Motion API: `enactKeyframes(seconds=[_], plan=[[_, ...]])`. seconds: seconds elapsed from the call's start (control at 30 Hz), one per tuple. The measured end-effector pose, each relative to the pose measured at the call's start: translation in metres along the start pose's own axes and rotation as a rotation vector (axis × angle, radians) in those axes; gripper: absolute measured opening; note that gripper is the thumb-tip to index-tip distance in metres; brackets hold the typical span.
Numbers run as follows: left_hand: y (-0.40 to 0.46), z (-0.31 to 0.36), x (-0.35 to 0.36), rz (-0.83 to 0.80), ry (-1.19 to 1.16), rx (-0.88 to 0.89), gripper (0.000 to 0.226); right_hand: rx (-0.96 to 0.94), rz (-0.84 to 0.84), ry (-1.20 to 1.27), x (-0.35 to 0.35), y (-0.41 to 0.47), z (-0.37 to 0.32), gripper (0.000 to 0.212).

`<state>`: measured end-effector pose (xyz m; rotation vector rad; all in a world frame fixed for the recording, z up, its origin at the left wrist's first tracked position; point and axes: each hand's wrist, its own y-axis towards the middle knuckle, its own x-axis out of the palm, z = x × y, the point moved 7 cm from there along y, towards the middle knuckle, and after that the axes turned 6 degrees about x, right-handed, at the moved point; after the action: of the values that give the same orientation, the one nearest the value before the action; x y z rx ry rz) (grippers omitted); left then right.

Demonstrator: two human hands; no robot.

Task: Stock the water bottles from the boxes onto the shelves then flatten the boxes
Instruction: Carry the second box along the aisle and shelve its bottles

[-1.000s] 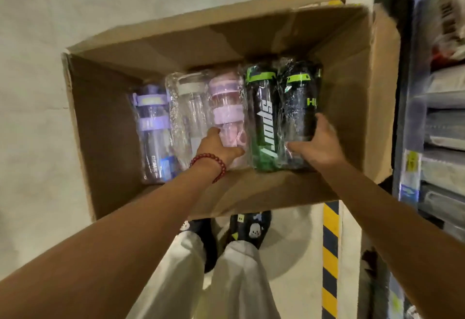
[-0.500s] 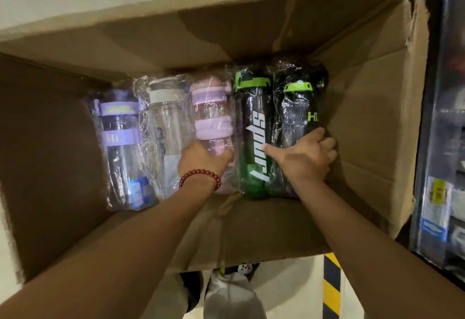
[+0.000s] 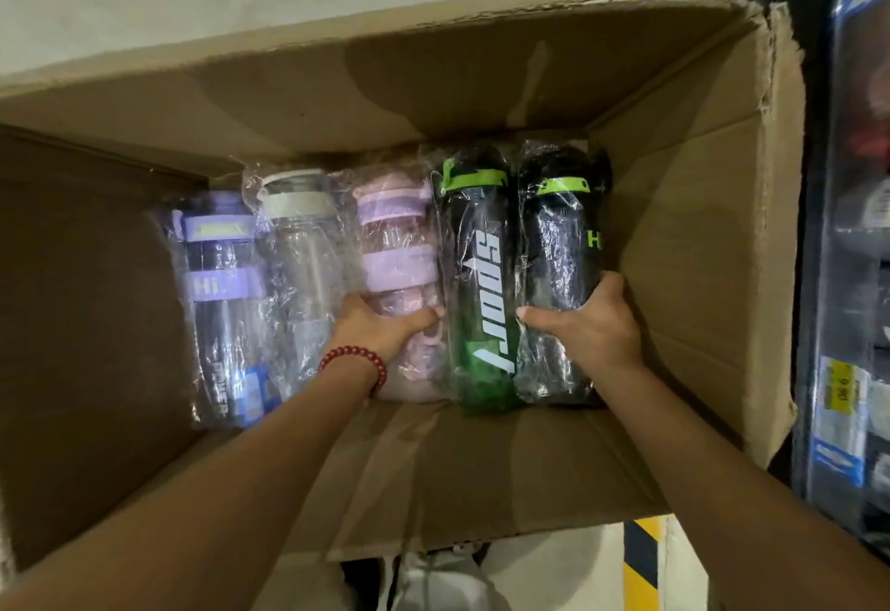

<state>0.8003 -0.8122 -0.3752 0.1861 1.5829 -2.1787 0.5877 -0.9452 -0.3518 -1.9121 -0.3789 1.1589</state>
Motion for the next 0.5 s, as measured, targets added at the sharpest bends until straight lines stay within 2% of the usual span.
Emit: enactKeyframes(seconds=[0.1, 0.23, 0.37, 0.5], plan=[[-0.004, 0.002, 0.003, -0.047, -0.064, -0.011, 0.06, 0.022, -0.08, 0.049, -0.005, 0.003, 0.0, 0.102], [-0.014, -0.002, 0.003, 0.014, -0.176, -0.049, 0.084, 0.05, -0.128, 0.064, -0.006, -0.005, 0.003, 0.109], [-0.028, -0.003, -0.01, 0.047, -0.226, -0.031, 0.084, 0.104, -0.119, 0.104, -0.002, -0.03, 0.008, 0.11], [-0.051, 0.0, -0.033, 0.069, -0.25, -0.04, 0.082, 0.111, -0.077, 0.149, -0.009, -0.064, 0.005, 0.103]])
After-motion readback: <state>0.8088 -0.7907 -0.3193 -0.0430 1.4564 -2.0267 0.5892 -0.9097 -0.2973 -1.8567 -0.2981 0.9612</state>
